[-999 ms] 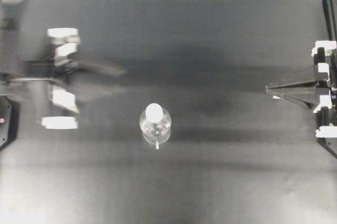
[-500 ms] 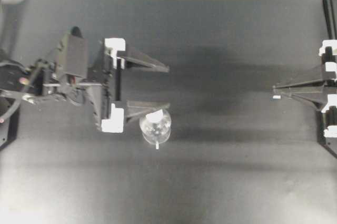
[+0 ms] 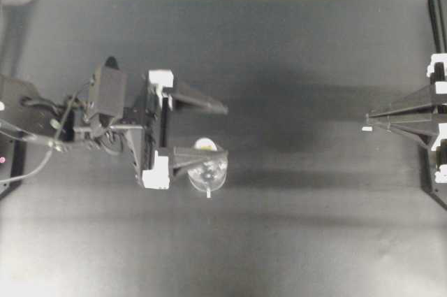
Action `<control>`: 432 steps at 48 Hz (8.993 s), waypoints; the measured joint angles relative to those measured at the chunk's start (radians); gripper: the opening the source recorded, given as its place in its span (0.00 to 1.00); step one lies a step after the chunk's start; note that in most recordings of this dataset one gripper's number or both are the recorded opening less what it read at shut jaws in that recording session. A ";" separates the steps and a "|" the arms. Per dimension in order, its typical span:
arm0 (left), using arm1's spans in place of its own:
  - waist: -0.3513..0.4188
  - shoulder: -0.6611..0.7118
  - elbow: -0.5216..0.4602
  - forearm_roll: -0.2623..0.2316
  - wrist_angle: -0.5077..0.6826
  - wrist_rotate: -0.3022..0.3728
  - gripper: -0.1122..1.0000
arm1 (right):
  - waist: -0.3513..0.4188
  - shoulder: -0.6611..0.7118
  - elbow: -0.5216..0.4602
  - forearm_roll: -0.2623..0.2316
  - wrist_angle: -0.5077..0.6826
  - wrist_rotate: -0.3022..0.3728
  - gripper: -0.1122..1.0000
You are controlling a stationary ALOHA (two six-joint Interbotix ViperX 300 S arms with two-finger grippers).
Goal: Open the bottle cap by holding the bottle with the left arm and twisting the cap with the right arm.
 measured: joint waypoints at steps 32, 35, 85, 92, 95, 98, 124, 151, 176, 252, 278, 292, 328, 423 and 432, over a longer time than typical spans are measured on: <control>0.009 -0.032 -0.003 0.000 0.009 0.008 0.97 | 0.000 0.002 0.000 0.000 0.015 0.012 0.10; 0.000 -0.032 -0.025 0.000 0.034 0.009 0.97 | 0.000 0.000 0.000 0.002 0.015 0.012 0.10; -0.038 0.160 -0.015 0.000 0.094 -0.035 0.97 | 0.012 -0.006 0.009 0.020 0.037 0.015 0.10; -0.040 0.199 -0.003 0.000 0.094 -0.058 0.97 | 0.012 -0.006 0.009 0.021 0.038 0.017 0.10; -0.041 0.213 -0.002 0.000 0.094 -0.060 0.97 | 0.012 -0.006 0.008 0.021 0.038 0.017 0.10; -0.041 0.225 -0.002 0.000 0.094 -0.060 0.97 | 0.011 -0.006 0.009 0.021 0.040 0.017 0.10; -0.044 0.250 -0.023 0.000 0.207 -0.043 0.85 | 0.061 0.173 -0.192 0.051 0.345 0.028 0.53; -0.046 0.249 -0.012 0.000 0.207 -0.014 0.85 | 0.080 0.703 -0.787 0.091 0.802 0.091 0.82; -0.043 0.249 -0.011 0.000 0.209 -0.014 0.85 | 0.034 1.158 -1.350 0.100 1.221 0.100 0.82; -0.037 0.247 -0.006 0.002 0.207 -0.008 0.85 | 0.003 1.376 -1.488 0.173 1.246 0.017 0.44; -0.037 0.249 -0.006 0.002 0.207 -0.008 0.85 | 0.015 1.378 -1.494 0.147 1.295 -0.606 0.44; -0.037 0.249 -0.006 0.002 0.209 -0.008 0.85 | 0.011 1.370 -1.480 0.137 1.295 -0.894 0.44; -0.035 0.249 -0.005 0.002 0.209 -0.008 0.85 | 0.031 1.327 -1.419 0.120 1.235 -0.810 0.75; -0.032 0.247 -0.002 0.002 0.209 -0.011 0.85 | 0.041 1.416 -1.540 0.049 1.318 0.417 0.77; -0.031 0.247 -0.003 0.002 0.209 -0.011 0.85 | 0.041 1.416 -1.540 0.049 1.319 0.416 0.52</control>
